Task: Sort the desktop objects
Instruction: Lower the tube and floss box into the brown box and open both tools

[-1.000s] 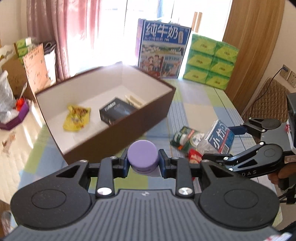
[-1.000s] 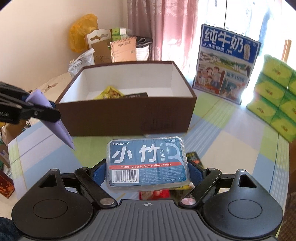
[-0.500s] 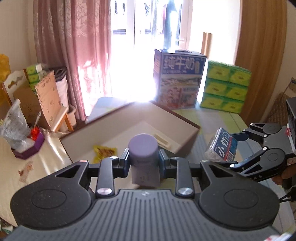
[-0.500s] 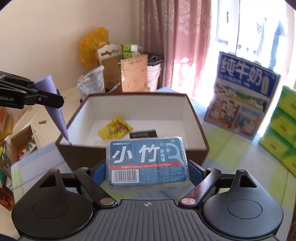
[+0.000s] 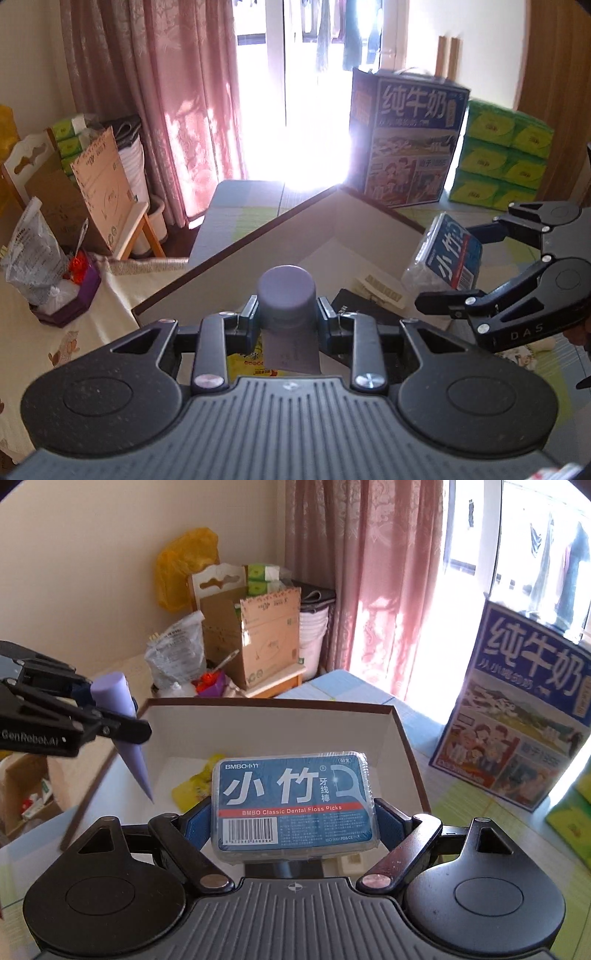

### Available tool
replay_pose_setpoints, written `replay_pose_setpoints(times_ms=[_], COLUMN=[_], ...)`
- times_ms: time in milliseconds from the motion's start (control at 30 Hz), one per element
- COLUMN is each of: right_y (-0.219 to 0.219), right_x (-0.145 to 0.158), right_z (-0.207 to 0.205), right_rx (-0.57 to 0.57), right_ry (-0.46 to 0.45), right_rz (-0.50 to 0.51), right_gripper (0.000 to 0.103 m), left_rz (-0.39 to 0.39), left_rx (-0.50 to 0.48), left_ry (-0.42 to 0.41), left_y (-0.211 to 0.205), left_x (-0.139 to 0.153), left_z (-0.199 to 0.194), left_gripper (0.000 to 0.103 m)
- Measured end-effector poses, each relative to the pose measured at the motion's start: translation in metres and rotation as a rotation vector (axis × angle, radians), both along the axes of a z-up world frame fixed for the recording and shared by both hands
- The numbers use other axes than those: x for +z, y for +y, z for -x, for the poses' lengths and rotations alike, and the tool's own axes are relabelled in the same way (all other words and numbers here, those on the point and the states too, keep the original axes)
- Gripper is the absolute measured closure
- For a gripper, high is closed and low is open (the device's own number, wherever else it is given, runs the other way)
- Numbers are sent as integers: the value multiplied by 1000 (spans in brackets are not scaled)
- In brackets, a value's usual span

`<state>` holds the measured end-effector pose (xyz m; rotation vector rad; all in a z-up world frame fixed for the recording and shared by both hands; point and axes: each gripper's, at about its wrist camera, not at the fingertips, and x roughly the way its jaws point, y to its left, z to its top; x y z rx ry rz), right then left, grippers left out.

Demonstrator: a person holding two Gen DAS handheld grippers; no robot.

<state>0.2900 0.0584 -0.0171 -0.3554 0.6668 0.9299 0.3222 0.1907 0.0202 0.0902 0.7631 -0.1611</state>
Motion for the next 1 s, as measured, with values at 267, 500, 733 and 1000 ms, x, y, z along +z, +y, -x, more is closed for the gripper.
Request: replay_pose_setpoints(times_ms=[267, 500, 733, 1000], right_y=[42, 61, 72, 76], right_x=[-37, -59, -70, -75], right_z=[-45, -71, -86, -94], right_rx=[-16, -27, -27, -22], right_ry=[39, 55, 62, 71], right_rz=[94, 131, 157, 167], right_gripper=[19, 19, 19, 19], left_rz=[-14, -20, 4, 3], left_rx=[20, 33, 59, 50], left_ry=[130, 180, 208, 209], left_y=[7, 3, 2, -4], left_x=[-47, -72, -94, -97], left_z=[-65, -102, -130, -139], left_gripper=[77, 77, 77, 72])
